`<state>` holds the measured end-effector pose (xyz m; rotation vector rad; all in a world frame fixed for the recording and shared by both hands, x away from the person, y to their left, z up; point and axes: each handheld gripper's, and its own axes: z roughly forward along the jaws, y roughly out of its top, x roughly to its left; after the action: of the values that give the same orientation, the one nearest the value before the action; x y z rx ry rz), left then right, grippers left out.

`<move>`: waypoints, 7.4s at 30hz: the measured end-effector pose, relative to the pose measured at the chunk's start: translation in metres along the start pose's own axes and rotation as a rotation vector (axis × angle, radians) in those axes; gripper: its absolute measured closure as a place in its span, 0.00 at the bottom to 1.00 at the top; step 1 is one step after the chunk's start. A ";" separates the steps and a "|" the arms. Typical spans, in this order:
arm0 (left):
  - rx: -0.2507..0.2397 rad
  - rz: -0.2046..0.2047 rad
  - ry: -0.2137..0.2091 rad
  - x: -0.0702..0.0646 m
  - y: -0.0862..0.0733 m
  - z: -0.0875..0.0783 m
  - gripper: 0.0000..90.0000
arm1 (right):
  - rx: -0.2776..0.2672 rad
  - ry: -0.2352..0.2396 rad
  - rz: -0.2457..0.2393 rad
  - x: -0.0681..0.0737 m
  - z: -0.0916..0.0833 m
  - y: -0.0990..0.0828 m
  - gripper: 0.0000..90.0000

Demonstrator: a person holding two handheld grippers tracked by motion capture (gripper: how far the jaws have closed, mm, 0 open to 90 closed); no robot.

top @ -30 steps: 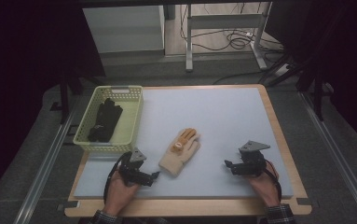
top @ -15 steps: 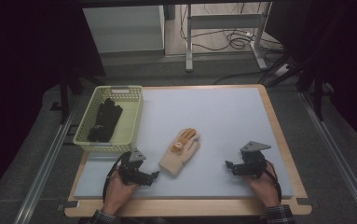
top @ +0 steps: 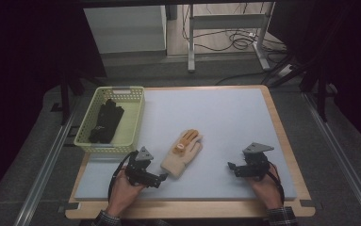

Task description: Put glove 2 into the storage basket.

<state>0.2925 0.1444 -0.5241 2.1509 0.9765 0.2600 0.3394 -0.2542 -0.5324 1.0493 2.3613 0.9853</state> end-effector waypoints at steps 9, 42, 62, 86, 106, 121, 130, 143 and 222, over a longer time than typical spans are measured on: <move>0.030 0.025 -0.011 -0.010 0.033 0.006 0.00 | -0.001 -0.002 -0.001 0.000 0.000 0.000 0.18; 0.186 0.080 0.073 -0.020 0.075 0.084 0.09 | -0.001 -0.003 -0.002 0.000 0.000 0.000 0.18; 0.190 0.051 0.005 -0.019 0.077 0.070 0.58 | -0.001 -0.003 -0.003 0.000 0.000 0.000 0.18; 0.146 0.008 0.059 0.009 0.105 0.029 0.57 | -0.001 -0.004 -0.003 0.001 0.000 0.000 0.18; 0.107 -0.067 0.173 0.058 0.130 -0.022 0.57 | -0.002 -0.004 -0.004 0.001 0.000 0.000 0.18; 0.070 -0.154 0.299 0.107 0.122 -0.065 0.56 | -0.004 -0.005 -0.003 0.001 0.000 0.000 0.18; 0.057 -0.231 0.371 0.141 0.108 -0.083 0.56 | -0.004 -0.005 -0.004 0.001 0.000 0.000 0.18; 0.129 -0.316 0.428 0.186 0.085 -0.062 0.55 | -0.004 -0.005 -0.003 0.001 0.000 0.000 0.18; 0.218 -0.298 0.429 0.211 0.064 -0.041 0.52 | -0.004 -0.004 -0.003 0.001 0.000 -0.001 0.18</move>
<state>0.4553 0.2899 -0.4742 2.1463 1.6172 0.5006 0.3388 -0.2539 -0.5329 1.0453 2.3556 0.9863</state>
